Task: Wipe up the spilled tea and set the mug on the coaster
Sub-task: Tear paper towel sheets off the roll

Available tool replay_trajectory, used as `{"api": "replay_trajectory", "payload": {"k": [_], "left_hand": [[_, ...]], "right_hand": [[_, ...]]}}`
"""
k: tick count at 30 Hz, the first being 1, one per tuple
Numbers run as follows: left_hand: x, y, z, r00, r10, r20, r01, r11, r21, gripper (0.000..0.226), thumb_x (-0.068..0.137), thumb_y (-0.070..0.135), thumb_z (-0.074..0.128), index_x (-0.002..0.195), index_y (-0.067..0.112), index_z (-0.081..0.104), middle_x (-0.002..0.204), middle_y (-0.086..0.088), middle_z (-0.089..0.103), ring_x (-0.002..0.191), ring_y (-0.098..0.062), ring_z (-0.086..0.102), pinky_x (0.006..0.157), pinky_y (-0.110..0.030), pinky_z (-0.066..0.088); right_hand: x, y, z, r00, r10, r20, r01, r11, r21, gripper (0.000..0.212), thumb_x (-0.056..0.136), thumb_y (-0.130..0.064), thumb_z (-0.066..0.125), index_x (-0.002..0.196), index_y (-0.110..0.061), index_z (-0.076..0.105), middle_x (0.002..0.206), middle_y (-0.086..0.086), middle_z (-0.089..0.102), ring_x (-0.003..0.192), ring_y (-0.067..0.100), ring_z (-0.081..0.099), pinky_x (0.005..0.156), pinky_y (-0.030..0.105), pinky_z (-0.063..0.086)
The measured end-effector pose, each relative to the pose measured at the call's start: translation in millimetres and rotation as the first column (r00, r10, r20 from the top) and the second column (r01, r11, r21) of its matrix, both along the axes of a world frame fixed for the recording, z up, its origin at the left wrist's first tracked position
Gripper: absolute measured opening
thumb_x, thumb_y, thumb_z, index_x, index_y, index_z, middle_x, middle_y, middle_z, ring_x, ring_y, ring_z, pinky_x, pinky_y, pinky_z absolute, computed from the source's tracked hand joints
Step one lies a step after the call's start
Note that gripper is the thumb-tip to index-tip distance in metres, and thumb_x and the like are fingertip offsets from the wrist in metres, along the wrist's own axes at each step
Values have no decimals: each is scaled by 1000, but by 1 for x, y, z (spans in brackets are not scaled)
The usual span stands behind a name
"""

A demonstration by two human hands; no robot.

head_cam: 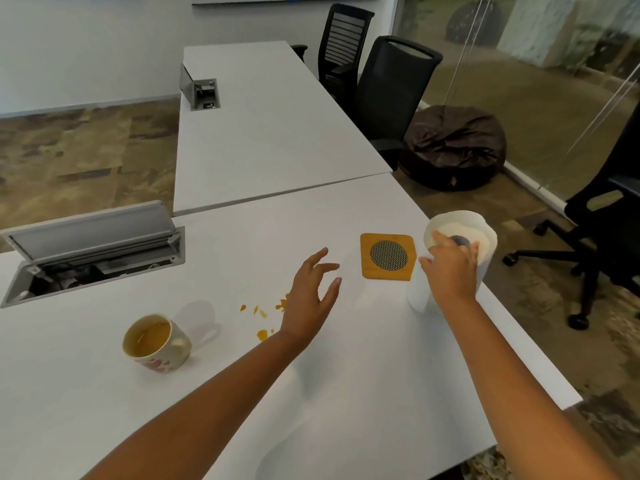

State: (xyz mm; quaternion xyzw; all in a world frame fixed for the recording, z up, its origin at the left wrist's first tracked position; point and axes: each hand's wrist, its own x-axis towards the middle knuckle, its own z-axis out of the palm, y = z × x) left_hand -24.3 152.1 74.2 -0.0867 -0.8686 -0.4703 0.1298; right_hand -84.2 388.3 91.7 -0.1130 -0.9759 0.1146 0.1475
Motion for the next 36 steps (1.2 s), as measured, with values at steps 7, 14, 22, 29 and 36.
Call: {"api": "replay_trajectory", "payload": {"k": [7,14,22,29,36], "left_hand": [[2,3,2,997,-76,17,77,996,-47,20,87,31,59,105,23,62,145,3,39,132,-13,36,102,-26,34],[-2,5,7,997,-79,2,79,994,-76,15,89,21,57,102,23,63,144,4,39,132,-13,36,100,-21,31],[-29,-5,26,994,-99,-37,87,965,-246,35,88,14,56,122,20,54,146,1,37,131,-17,38,100,-27,39],[-70,10,59,897,-442,-27,284,620,-731,77,82,-3,57,145,23,22,155,-3,20,139,-26,27,110,-37,28],[-90,49,60,740,-667,83,336,260,-905,80,83,6,64,144,30,18,158,0,8,143,-28,13,114,-45,17]], "right_hand": [[4,1,9,985,-2,174,-29,984,174,24,91,-20,57,109,-9,67,146,14,38,129,30,39,116,49,-5],[8,12,26,922,375,90,-348,909,-228,18,81,-13,69,90,3,70,133,3,55,122,27,47,118,31,9],[26,-12,27,686,693,222,-610,714,-344,34,83,-17,68,116,-13,62,137,-8,49,133,20,38,112,32,28],[40,6,34,749,650,130,-631,759,-163,52,84,-24,66,132,-32,48,151,-8,33,141,15,24,112,36,-11],[79,37,8,860,510,-2,-499,841,-210,32,81,-46,63,109,-31,62,151,-12,31,141,6,21,112,26,-4]]}}
